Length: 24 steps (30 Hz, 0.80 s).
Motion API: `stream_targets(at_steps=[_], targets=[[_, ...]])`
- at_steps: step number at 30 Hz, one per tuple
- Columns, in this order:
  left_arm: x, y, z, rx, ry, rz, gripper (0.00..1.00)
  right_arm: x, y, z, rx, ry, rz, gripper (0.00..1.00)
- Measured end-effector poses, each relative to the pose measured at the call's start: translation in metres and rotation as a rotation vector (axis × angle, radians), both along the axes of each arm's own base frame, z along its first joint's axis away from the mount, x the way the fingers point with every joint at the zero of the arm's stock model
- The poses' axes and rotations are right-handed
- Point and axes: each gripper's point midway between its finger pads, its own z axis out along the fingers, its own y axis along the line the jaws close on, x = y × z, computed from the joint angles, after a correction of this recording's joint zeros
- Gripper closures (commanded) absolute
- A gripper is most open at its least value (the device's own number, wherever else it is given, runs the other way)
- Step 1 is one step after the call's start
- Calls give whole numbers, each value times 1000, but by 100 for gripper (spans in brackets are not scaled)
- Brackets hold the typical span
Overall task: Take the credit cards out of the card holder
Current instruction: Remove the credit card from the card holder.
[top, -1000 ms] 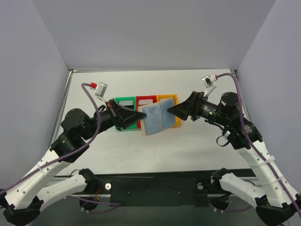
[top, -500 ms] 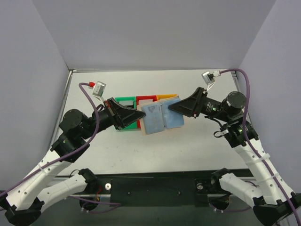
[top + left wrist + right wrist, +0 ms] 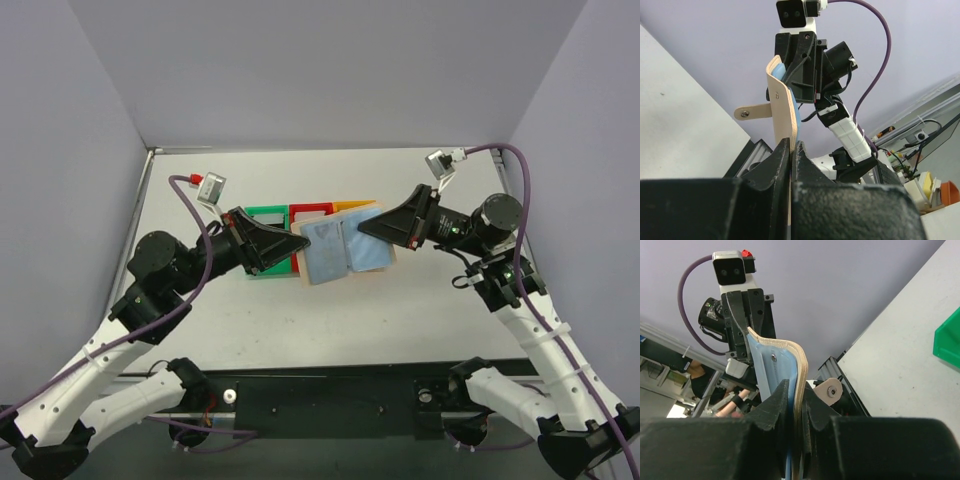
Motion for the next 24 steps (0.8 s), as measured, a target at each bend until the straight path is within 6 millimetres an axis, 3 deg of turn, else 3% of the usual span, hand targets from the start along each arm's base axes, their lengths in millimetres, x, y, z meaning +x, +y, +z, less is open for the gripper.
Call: stream_targets(at_steps=[6, 20, 24], targets=[[0, 0, -3, 4, 4, 2, 82, 2, -1, -3, 5, 22, -5, 100], [-2, 5, -15, 11, 15, 13, 80, 0, -2, -5, 30, 56, 25, 100], [-4, 7, -13, 4, 7, 13, 73, 2, -4, -4, 34, 60, 15, 100]])
